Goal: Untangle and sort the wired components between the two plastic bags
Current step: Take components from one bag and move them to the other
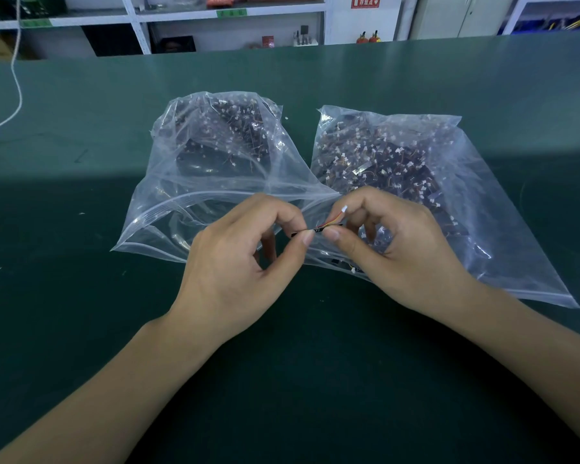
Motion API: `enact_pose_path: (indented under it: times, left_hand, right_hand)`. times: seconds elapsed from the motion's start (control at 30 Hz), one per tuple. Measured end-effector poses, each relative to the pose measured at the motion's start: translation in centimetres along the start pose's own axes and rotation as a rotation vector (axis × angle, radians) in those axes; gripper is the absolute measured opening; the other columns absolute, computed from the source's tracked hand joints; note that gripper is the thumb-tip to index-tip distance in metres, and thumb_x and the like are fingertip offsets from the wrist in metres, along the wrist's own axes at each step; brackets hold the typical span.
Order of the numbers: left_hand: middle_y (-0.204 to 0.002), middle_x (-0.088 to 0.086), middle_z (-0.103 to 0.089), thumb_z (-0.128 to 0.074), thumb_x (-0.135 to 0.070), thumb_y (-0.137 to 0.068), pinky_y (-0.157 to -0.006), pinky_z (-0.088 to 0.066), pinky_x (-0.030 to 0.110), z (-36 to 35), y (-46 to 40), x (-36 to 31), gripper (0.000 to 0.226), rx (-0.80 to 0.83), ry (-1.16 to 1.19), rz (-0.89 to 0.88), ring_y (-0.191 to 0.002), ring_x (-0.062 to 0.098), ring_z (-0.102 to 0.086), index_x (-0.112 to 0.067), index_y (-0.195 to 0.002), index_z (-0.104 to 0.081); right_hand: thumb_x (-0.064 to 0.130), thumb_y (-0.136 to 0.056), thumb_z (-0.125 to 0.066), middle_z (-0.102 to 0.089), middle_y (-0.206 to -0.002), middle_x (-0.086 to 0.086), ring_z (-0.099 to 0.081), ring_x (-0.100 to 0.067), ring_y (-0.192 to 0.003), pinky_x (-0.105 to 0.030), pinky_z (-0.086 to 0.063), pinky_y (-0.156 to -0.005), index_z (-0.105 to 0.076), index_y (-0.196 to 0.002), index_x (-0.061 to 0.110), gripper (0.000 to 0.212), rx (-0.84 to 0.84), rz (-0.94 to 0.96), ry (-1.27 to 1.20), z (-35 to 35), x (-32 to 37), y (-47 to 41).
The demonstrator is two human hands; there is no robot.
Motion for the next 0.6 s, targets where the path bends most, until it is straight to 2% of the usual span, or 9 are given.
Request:
enact_pose_path:
  times: [0.27, 0.37, 0.43, 0.5, 0.6]
  left_hand:
    - [-0.091, -0.017, -0.064, -0.071, -0.026, -0.099, -0.061, -0.049, 0.026, 0.05, -0.04, 0.09, 0.005, -0.025, 0.001, 0.001, -0.075, 0.017, -0.064, -0.024, -0.097, -0.067]
    - [-0.091, -0.019, -0.065, -0.069, -0.022, -0.101, -0.064, -0.048, 0.020, 0.21, -0.14, 0.15, 0.006, -0.090, 0.050, 0.032, -0.077, 0.017, -0.065, -0.027, -0.099, -0.066]
    - [-0.092, -0.017, -0.066, -0.067, -0.019, -0.102, -0.063, -0.047, 0.020, 0.34, -0.18, 0.02, 0.010, -0.112, 0.106, 0.046, -0.077, 0.018, -0.064, -0.029, -0.101, -0.064]
    - [-0.090, -0.014, -0.066, -0.066, -0.018, -0.102, -0.060, -0.048, 0.023, 0.43, -0.17, -0.22, 0.012, -0.115, 0.132, 0.044, -0.074, 0.019, -0.063, -0.028, -0.099, -0.062]
    - [-0.083, -0.010, -0.064, -0.064, -0.015, -0.095, -0.057, -0.048, 0.031, 0.44, -0.09, -0.39, 0.007, -0.064, 0.141, 0.024, -0.070, 0.020, -0.062, -0.020, -0.091, -0.061]
  right_hand:
    - [0.031, -0.098, -0.072, -0.066, -0.087, 0.027, -0.067, -0.018, -0.076, -0.026, -0.051, -0.068, -0.069, -0.105, 0.018, 0.015, 0.024, -0.019, -0.018, 0.15, 0.21, 0.11]
    - [0.031, -0.089, -0.081, -0.068, -0.103, 0.020, -0.068, -0.017, -0.086, -0.027, -0.052, -0.075, -0.063, -0.117, 0.023, 0.034, 0.130, -0.039, 0.027, 0.03, -0.12, 0.31]
    - [0.025, -0.082, -0.085, -0.065, -0.112, 0.019, -0.064, -0.014, -0.094, -0.020, -0.049, -0.083, -0.061, -0.120, 0.024, 0.045, 0.227, -0.004, 0.123, -0.20, -0.45, 0.53]
    - [0.014, -0.078, -0.084, -0.062, -0.111, 0.017, -0.061, -0.012, -0.096, -0.016, -0.045, -0.087, -0.061, -0.115, 0.025, 0.044, 0.253, 0.052, 0.191, -0.30, -0.57, 0.58]
    - [0.003, -0.078, -0.076, -0.062, -0.105, 0.016, -0.063, -0.012, -0.092, -0.018, -0.046, -0.080, -0.056, -0.108, 0.032, 0.046, 0.193, 0.053, 0.201, 0.11, -0.64, 0.26]
Point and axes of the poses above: each hand's wrist, its own y-axis away from the middle knuckle, its own z-axis out of the back of the hand, x = y × z, the point moved 2 cm from there along -y, towards the middle knuckle
